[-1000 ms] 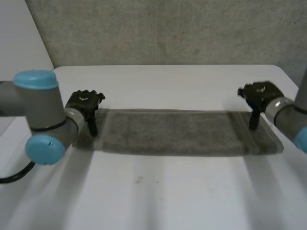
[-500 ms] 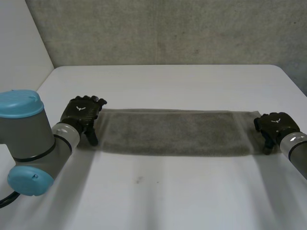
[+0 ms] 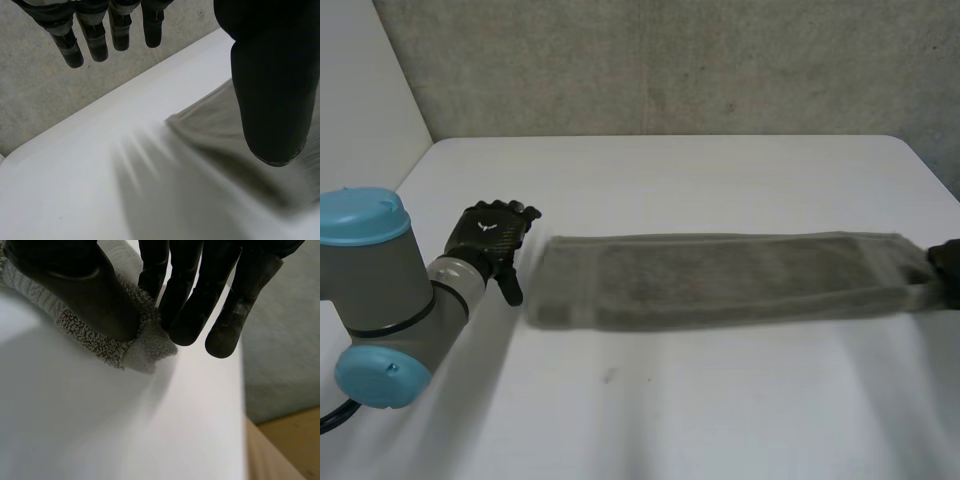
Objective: Fold the towel.
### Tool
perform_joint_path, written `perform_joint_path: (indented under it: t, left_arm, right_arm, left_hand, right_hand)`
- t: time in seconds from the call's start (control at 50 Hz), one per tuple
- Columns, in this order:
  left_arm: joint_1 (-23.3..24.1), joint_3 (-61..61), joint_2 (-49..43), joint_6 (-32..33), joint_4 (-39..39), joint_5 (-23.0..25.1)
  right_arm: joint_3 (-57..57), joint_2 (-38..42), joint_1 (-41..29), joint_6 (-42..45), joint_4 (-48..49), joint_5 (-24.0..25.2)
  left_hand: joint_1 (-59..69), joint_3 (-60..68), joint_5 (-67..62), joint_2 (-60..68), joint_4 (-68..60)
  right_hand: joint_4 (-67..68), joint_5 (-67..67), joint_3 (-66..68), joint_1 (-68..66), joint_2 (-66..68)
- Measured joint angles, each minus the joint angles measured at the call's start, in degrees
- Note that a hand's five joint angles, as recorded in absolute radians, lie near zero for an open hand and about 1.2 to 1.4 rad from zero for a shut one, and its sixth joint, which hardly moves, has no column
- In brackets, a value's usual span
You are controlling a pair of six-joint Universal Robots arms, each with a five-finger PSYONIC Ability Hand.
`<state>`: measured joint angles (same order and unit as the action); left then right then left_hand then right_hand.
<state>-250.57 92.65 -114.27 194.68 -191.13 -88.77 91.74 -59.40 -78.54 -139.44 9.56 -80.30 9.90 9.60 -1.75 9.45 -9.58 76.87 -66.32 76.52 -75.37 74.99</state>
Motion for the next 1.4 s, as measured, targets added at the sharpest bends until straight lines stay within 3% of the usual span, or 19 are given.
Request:
perform_joint_path:
  t: [0.18,0.36,0.5,0.7,0.78,0.9,0.98,1.12,1.4]
  left_arm:
    - [-0.3,0.4,0.2,0.1,0.1,0.0]
    - [-0.8,0.4,0.5,0.1,0.0,0.0]
    - [-0.9,0.3,0.7,0.0,0.0,0.0]
    - [-0.9,0.5,1.3,0.0,0.0,0.0]
    - [-1.1,0.5,1.3,0.0,0.0,0.0]
    - [-1.4,0.6,1.3,0.0,0.0,0.0]
    - [-1.4,0.6,1.3,0.0,0.0,0.0]
    - [-1.4,0.6,1.3,0.0,0.0,0.0]
    - [-1.2,0.7,1.1,0.0,0.0,0.0]
  right_arm:
    - [-5.4,-0.2,5.9,6.0,-2.1,-0.4]
    - [-10.4,-1.4,3.1,5.5,-6.9,-0.9]
    - [-15.9,-2.9,-11.6,-0.5,-7.9,-3.0]
    - [-29.7,5.3,-45.3,-4.6,-7.7,-7.6]
    - [-32.4,10.1,-53.6,-4.2,-7.7,-7.3]
    - [-33.2,15.9,-60.5,-2.4,-8.3,-6.8]
    - [-32.9,17.6,-61.8,-1.2,-8.8,-6.7]
    - [-30.3,13.9,-59.9,-0.7,-9.5,-7.3]
    - [-9.4,-2.6,-43.8,-12.4,-7.1,-6.8]
  left_hand:
    - [0.0,0.0,0.0,0.0,0.0]
    - [0.0,0.0,0.0,0.0,0.0]
    - [0.0,0.0,0.0,0.0,0.0]
    - [0.0,0.0,0.0,0.0,0.0]
    - [0.0,0.0,0.0,0.0,0.0]
    - [0.0,0.0,0.0,0.0,0.1]
    - [0.0,0.0,0.0,0.0,0.1]
    - [0.0,0.0,0.0,0.0,0.1]
    - [0.0,0.0,0.0,0.0,0.1]
  right_hand:
    - [0.0,0.0,0.0,-0.1,0.0]
    - [0.0,0.0,0.0,-0.2,0.0]
    - [0.0,0.0,0.0,-0.4,0.8]
    - [0.0,0.0,0.0,-0.5,0.8]
    - [0.0,0.0,0.0,-0.5,0.8]
    - [0.0,0.0,0.0,-0.5,0.8]
    - [0.0,0.0,0.0,-0.5,0.8]
    - [-58.5,60.9,-58.9,58.0,-57.7]
    - [-62.0,62.8,-62.3,62.2,-60.4]
